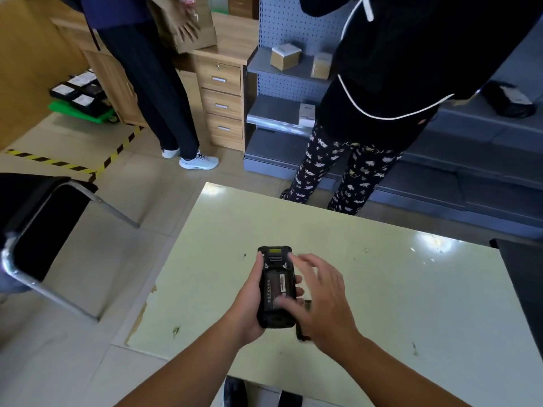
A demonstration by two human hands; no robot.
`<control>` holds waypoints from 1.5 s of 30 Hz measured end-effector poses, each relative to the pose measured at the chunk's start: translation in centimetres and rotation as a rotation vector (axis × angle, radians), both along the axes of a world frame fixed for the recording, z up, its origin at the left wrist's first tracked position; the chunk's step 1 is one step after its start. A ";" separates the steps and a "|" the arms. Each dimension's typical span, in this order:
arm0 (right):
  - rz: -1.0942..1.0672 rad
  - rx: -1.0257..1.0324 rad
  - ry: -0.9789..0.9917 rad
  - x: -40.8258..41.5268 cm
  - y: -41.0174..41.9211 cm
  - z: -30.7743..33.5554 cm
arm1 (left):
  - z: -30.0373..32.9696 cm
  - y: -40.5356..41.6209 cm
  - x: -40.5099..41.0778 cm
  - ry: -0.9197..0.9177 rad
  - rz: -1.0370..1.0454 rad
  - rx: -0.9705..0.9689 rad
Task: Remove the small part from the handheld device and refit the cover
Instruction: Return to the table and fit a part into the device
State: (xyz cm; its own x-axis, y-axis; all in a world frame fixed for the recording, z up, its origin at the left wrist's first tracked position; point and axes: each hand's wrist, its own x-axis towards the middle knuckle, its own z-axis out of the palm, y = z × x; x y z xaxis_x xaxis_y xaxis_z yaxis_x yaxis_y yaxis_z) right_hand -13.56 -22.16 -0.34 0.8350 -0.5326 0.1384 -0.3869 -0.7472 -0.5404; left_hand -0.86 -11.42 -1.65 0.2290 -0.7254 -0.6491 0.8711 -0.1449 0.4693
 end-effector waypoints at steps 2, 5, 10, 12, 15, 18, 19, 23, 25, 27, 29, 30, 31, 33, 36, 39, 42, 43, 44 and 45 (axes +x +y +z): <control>-0.225 0.114 -0.070 -0.4 -1.2 -1.3 | -0.7 0.2 0.2 -0.007 0.040 0.002; -0.395 0.284 0.221 -1.8 -2.6 -4.1 | -1.4 0.9 0.6 -0.036 0.097 -0.052; -0.316 0.464 0.699 -2.5 -0.8 -8.3 | -3.0 2.5 0.9 -0.066 0.098 -0.062; -0.344 0.431 0.732 -2.2 0.2 -9.4 | -3.6 2.8 1.0 -0.067 0.097 -0.048; -0.395 0.293 0.771 -1.7 0.8 -10.2 | -4.0 3.0 1.3 -0.072 0.075 -0.055; -0.424 0.270 0.710 -1.4 1.1 -10.7 | -4.4 3.3 1.7 -0.086 0.049 -0.070; -0.433 0.280 0.700 -1.3 1.3 -10.9 | -4.5 3.3 1.8 -0.097 0.044 -0.072; -0.509 0.350 0.653 -1.1 1.6 -11.1 | -5.0 3.6 1.7 -0.111 0.074 -0.080; -0.533 0.372 0.611 -1.1 1.3 -11.1 | -5.0 3.6 1.7 -0.092 0.101 -0.081; -0.527 0.371 0.575 -1.0 1.1 -11.2 | -4.9 3.6 1.9 -0.070 0.119 -0.071; -0.482 0.398 0.531 -0.9 1.0 -11.2 | -4.8 3.6 2.0 -0.050 0.136 -0.060; -0.448 0.409 0.519 -0.8 1.1 -11.1 | -4.6 3.5 2.1 -0.032 0.148 -0.059; -0.416 0.410 0.519 -0.9 1.1 -11.0 | -4.5 3.4 2.3 -0.009 0.161 -0.060; -0.384 0.406 0.521 -1.1 0.8 -10.6 | -4.4 3.3 2.7 0.050 0.178 -0.053; -0.417 0.481 0.393 -1.1 0.1 -8.6 | -4.7 3.1 3.0 0.098 0.135 -0.032; -0.356 0.588 0.156 -0.4 -0.6 -4.6 | -5.0 2.8 2.6 0.062 0.088 -0.022; -0.221 0.544 -0.006 0.5 -1.1 0.1 | -4.1 1.9 1.8 0.046 0.037 0.020; -0.180 0.543 -0.040 0.8 -1.2 1.6 | -3.5 1.5 1.4 0.059 0.017 0.021; -0.146 0.577 -0.070 1.2 -1.3 2.9 | -2.8 1.0 1.0 0.075 0.009 0.006; -0.124 0.650 -0.103 1.5 -1.5 4.1 | -2.1 0.6 0.7 0.083 0.008 -0.026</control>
